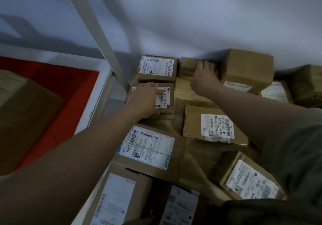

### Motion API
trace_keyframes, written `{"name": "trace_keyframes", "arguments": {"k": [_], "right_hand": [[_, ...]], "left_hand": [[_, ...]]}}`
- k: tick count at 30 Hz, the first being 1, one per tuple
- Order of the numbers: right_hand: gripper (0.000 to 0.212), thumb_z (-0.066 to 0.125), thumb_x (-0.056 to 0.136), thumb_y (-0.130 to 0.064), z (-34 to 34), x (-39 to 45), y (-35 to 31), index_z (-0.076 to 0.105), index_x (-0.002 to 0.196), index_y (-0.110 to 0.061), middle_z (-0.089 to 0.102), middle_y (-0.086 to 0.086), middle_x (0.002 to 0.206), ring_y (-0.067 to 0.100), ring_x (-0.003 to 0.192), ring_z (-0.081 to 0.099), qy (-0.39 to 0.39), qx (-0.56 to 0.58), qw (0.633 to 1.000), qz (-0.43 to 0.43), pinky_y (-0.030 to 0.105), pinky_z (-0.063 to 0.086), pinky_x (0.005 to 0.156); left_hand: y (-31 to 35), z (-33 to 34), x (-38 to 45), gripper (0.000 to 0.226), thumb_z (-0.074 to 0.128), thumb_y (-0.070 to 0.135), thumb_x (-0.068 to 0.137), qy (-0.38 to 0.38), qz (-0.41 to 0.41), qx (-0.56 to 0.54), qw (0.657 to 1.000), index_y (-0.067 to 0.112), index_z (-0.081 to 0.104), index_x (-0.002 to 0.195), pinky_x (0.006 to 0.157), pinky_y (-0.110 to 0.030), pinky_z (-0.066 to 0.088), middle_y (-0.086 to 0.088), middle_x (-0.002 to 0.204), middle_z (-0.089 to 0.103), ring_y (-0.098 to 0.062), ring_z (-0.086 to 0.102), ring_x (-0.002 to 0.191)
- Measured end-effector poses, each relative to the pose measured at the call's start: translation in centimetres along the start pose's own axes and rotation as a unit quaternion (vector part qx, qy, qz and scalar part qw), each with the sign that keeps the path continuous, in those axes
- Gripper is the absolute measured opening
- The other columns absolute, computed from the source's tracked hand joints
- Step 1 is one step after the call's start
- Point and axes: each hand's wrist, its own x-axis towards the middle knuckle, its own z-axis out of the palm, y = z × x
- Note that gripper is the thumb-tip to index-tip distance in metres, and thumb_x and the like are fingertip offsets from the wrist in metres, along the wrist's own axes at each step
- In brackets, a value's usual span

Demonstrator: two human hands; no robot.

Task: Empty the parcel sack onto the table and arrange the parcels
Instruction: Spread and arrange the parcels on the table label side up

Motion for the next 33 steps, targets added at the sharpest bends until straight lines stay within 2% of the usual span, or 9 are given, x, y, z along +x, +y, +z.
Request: {"name": "trace_keyframes", "arguments": {"k": [3,6,11,13,17,22,26,28,33], "right_hand": [[0.088,0.069,0.082,-0.019,0.9,0.9,0.1,0.018,0.151,-0.001,0.027,0.021,0.148,0.039,0.134,0.028,0.026,-0.077,0.997,0.014,0.049,0.028,0.113],[0.068,0.068,0.082,-0.014,1.0,0.5,0.4,0.036,0.141,-0.003,0.032,0.018,0.141,0.037,0.128,0.032,0.061,-0.140,0.988,-0.002,0.048,0.031,0.108],[0.049,0.067,0.083,-0.005,1.5,-2.2,1.5,0.046,0.128,-0.007,0.046,0.017,0.131,0.033,0.123,0.041,0.115,-0.046,0.992,-0.029,0.044,0.038,0.104],[0.050,0.072,0.081,-0.012,1.2,-3.9,2.1,0.049,0.125,-0.006,0.051,0.016,0.128,0.034,0.120,0.046,0.161,-0.012,0.985,-0.066,0.044,0.041,0.101],[0.051,0.081,0.072,-0.017,0.9,-6.7,3.5,0.058,0.115,-0.002,0.058,0.019,0.125,0.037,0.119,0.052,0.254,0.034,0.954,-0.158,0.048,0.055,0.084],[0.051,0.079,0.076,-0.026,0.4,-8.3,4.2,0.056,0.117,-0.004,0.053,0.022,0.134,0.035,0.127,0.046,0.284,0.089,0.918,-0.261,0.040,0.054,0.091],[0.071,0.069,0.086,-0.017,-0.2,-10.8,3.7,0.034,0.148,-0.012,0.027,0.009,0.157,0.013,0.135,0.038,0.146,0.307,0.925,-0.171,0.021,0.046,0.100],[0.066,0.061,0.095,-0.020,-0.3,-11.6,2.8,0.028,0.152,-0.015,0.046,0.004,0.146,0.007,0.121,0.054,0.062,0.471,0.877,-0.073,0.018,0.052,0.092],[0.044,0.062,0.095,-0.041,-0.3,-10.7,1.4,0.061,0.122,-0.006,0.074,0.010,0.107,0.022,0.091,0.072,-0.140,0.738,0.642,0.155,0.032,0.057,0.074]], "left_hand": [[0.0,0.1,0.0,0.079,0.077,0.041,0.079,0.007,-0.003,-0.005,1.000,0.035,0.039,0.147,0.110,-0.047,0.034,0.001,0.158,0.027,-0.026,0.028,0.142],[0.0,0.2,0.1,0.078,0.078,0.041,0.078,0.014,-0.005,-0.003,1.000,0.036,0.040,0.147,0.109,-0.046,0.036,0.001,0.156,0.030,-0.026,0.030,0.140],[-0.2,0.1,0.3,0.080,0.077,0.047,0.076,-0.002,-0.006,-0.011,1.000,0.036,0.041,0.146,0.111,-0.046,0.032,0.002,0.158,0.027,-0.025,0.028,0.142],[-0.3,-0.2,0.2,0.077,0.074,0.059,0.074,-0.012,-0.026,-0.112,0.993,0.031,0.050,0.141,0.112,-0.047,0.035,0.001,0.154,0.035,-0.025,0.034,0.139],[2.6,-1.7,-0.7,0.055,0.057,0.065,0.085,0.064,-0.133,-0.507,0.849,0.020,0.070,0.113,0.077,-0.035,0.058,0.002,0.108,0.072,-0.018,0.068,0.098],[4.9,-2.5,-0.5,0.036,0.073,0.031,0.086,-0.016,-0.163,-0.699,0.696,0.012,0.065,0.116,0.078,-0.037,0.061,-0.006,0.107,0.075,-0.018,0.073,0.093],[3.5,-2.7,-0.9,0.028,0.070,0.013,0.088,0.002,-0.161,-0.736,0.658,0.011,0.065,0.115,0.072,-0.031,0.062,-0.007,0.103,0.076,-0.016,0.075,0.087],[2.9,-2.5,-1.4,0.028,0.067,0.012,0.090,0.004,-0.158,-0.745,0.648,0.014,0.065,0.117,0.070,-0.031,0.062,-0.006,0.102,0.076,-0.017,0.075,0.087],[3.4,-2.1,-2.1,0.036,0.063,0.018,0.093,-0.001,-0.144,-0.721,0.677,0.016,0.060,0.129,0.084,-0.035,0.058,-0.005,0.112,0.073,-0.019,0.071,0.101]]}}
